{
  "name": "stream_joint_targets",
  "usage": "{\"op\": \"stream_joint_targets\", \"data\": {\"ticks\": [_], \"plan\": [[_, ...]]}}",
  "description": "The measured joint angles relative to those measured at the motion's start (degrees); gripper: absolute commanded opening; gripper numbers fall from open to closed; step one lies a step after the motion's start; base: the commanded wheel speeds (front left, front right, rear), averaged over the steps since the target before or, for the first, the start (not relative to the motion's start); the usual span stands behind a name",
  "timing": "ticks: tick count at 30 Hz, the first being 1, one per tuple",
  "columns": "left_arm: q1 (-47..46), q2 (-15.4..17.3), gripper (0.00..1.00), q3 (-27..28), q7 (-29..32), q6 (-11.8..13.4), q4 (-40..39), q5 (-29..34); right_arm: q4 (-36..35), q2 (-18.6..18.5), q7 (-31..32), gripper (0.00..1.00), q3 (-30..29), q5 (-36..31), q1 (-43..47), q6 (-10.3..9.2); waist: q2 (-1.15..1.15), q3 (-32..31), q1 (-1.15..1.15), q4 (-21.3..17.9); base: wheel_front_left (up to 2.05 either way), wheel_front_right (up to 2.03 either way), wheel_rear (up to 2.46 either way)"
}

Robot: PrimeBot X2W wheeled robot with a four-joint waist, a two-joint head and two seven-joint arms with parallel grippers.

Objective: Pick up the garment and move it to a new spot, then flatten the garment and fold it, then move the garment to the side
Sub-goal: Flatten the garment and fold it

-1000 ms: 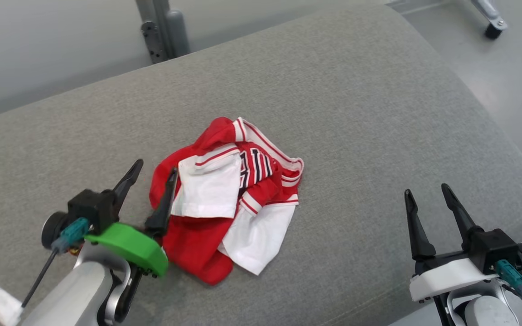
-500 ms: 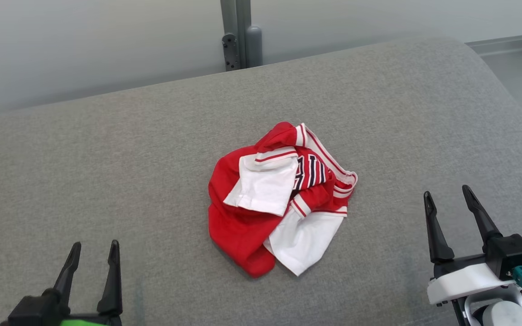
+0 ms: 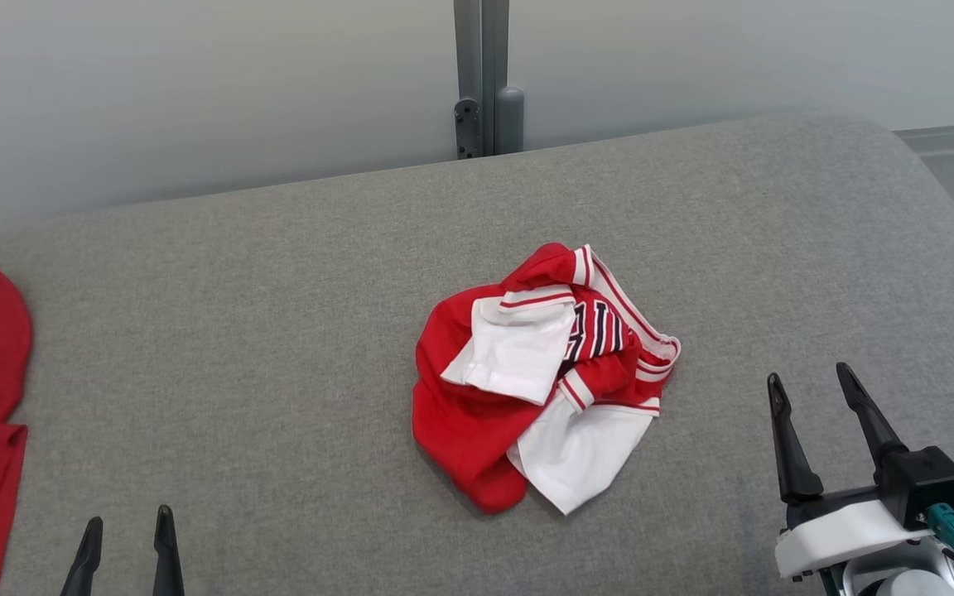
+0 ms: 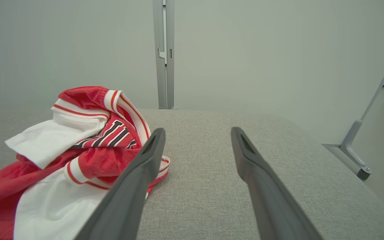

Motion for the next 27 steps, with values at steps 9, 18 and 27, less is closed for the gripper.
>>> {"op": "stream_joint_targets", "data": {"ticks": [9, 18, 27], "plan": [[-0.27, 0.15, 1.00, -7.66, 0.01, -0.56, -0.26, -1.21, 0.16, -0.01, 0.00, 1.00, 0.77, 0.03, -0.44, 0.00, 0.00, 0.57, 0.00, -0.96, 0.00, 0.00, 0.00], [-8.93, 6.45, 1.00, -27.83, 1.82, -0.79, 2.88, -5.79, 0.30, 0.21, 0.00, 1.00, 1.92, 0.75, -2.37, 0.00, 0.00, 2.69, 0.00, -4.14, 0.00, 0.00, 0.00], [-16.00, 5.32, 1.00, -33.00, 6.49, 1.11, 12.90, -6.57, 0.16, 0.80, 0.00, 1.00, 1.91, 0.77, -3.11, 0.00, 0.00, 5.46, 0.00, -8.90, 0.00, 0.00, 0.00]]}}
